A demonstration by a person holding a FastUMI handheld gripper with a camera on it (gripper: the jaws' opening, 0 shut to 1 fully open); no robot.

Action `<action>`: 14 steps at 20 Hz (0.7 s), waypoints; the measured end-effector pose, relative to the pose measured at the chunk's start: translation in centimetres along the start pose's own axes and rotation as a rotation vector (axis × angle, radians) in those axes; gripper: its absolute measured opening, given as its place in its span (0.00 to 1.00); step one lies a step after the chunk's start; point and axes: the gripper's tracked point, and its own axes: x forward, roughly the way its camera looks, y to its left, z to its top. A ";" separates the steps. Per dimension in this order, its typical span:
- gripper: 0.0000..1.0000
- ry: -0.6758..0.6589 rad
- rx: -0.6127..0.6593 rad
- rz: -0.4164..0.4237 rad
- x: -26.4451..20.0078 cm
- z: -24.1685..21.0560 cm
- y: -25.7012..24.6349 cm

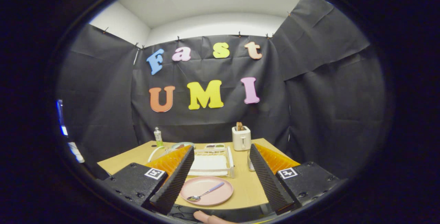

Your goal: Take the plate from the dish rack, then take the spoon from the basket and place it into the plate.

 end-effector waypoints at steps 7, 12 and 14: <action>1.00 0.048 0.024 0.011 0.6 -0.6 -0.6; 1.00 0.024 -0.022 0.009 0.4 -0.3 -0.3; 1.00 0.026 -0.025 0.014 0.4 -0.3 -0.3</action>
